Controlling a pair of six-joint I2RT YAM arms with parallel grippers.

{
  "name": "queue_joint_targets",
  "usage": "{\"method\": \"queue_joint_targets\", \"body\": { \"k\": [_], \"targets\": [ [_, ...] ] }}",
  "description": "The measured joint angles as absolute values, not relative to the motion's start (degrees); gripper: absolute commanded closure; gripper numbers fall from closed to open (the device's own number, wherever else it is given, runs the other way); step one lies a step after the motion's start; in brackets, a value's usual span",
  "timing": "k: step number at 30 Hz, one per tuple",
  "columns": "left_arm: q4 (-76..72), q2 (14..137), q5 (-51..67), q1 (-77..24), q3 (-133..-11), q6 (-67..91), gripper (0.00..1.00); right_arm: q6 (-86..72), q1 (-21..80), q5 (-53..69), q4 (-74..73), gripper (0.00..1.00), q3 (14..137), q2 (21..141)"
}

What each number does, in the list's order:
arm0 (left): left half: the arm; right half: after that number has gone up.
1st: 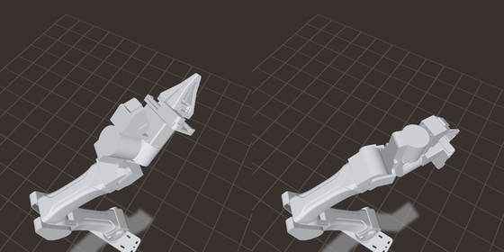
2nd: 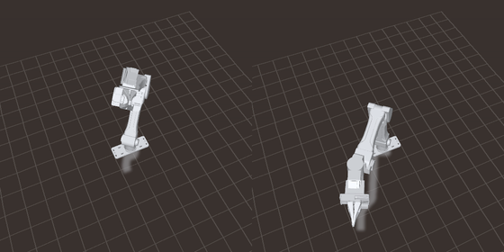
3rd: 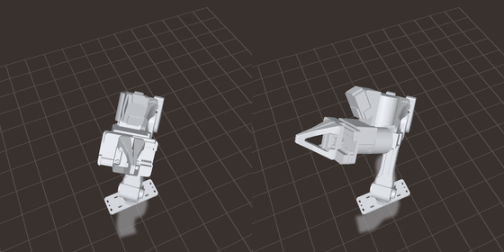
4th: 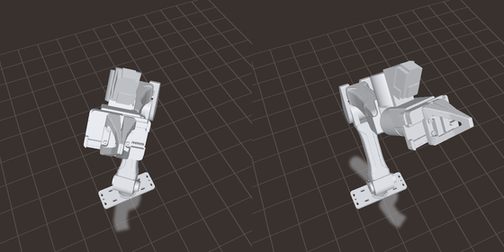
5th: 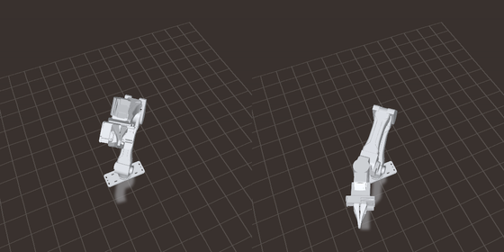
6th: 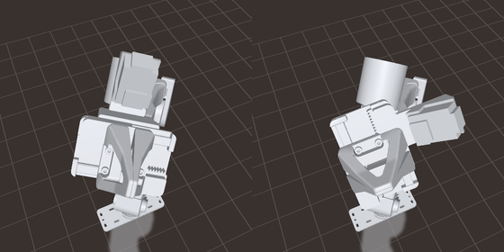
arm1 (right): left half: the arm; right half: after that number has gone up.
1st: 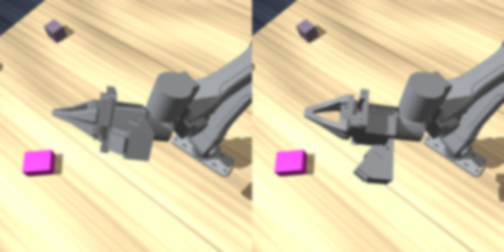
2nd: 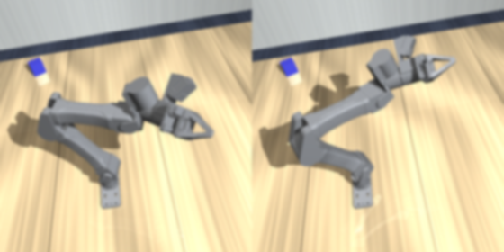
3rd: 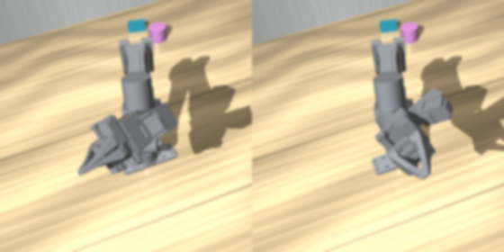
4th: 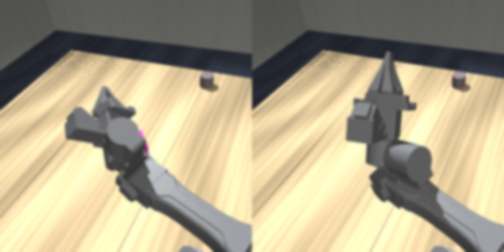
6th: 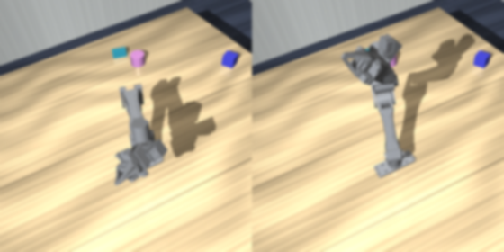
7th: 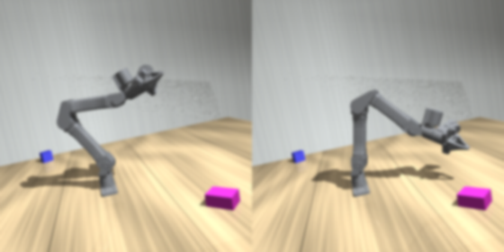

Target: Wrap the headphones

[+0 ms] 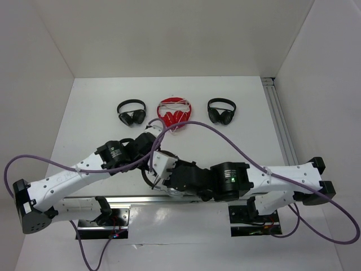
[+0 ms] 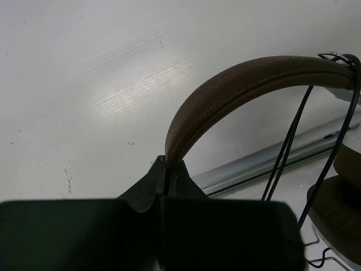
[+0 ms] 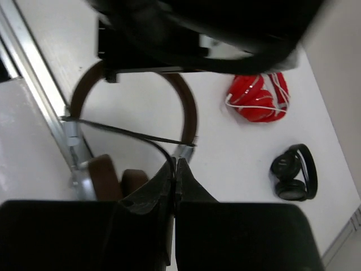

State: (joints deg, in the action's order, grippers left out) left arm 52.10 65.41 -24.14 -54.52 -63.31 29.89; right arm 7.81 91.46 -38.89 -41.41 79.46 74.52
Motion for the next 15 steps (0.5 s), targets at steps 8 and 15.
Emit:
{"method": "queue_joint_targets", "body": {
  "k": [8,15],
  "targets": [
    [51.77,60.80,-18.37,-56.80,-61.87,28.40,1.00,10.57,85.21,-41.23,-40.23,1.00,75.79,68.45],
    [52.69,56.77,-14.55,-56.84,-63.64,26.57,1.00,12.95,81.12,-41.56,-37.28,1.00,71.66,68.05]
  ]
}}
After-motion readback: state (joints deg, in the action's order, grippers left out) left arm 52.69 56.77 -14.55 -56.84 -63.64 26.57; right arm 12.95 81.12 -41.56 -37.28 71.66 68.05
